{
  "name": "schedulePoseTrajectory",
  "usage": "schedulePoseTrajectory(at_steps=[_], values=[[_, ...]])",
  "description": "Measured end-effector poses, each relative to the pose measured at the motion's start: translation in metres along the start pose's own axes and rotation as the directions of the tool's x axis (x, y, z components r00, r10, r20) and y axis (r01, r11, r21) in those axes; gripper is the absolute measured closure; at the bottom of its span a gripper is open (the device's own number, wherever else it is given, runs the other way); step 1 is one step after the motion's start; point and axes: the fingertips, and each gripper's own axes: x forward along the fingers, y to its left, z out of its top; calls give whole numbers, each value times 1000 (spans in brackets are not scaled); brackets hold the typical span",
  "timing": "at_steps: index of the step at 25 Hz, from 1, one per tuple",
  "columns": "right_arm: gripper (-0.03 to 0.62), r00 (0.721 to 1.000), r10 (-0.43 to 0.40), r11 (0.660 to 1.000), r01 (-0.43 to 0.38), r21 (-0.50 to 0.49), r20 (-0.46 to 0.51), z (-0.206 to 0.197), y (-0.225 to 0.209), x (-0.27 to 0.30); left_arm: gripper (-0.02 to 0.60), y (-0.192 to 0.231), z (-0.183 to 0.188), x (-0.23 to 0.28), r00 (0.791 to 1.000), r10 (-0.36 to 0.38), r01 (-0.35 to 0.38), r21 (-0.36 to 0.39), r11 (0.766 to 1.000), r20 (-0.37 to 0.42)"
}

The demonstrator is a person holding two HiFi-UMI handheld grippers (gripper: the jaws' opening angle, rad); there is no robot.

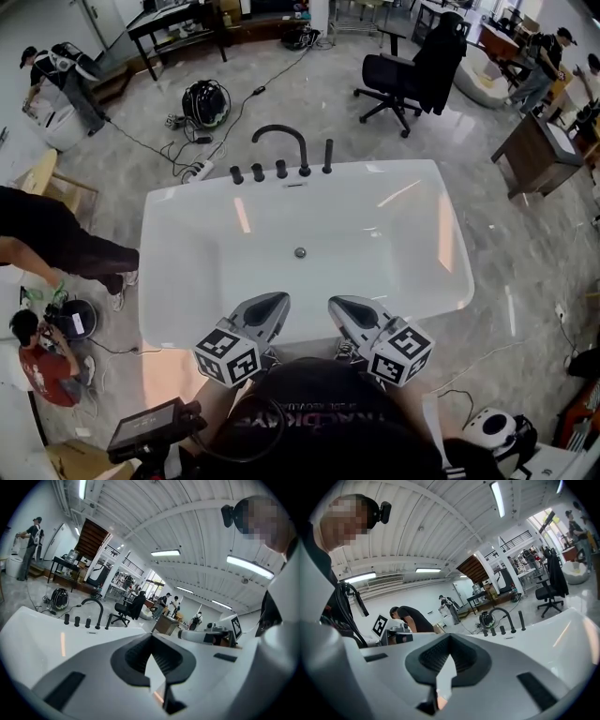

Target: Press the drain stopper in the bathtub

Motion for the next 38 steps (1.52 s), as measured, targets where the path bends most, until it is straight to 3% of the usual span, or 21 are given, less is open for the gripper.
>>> schedulePoseTrajectory(at_steps=[38], values=[[580, 999, 26, 1000, -25, 14, -26, -1, -8, 13, 574, 5, 4, 12, 1000, 10, -9, 29, 1000, -26]])
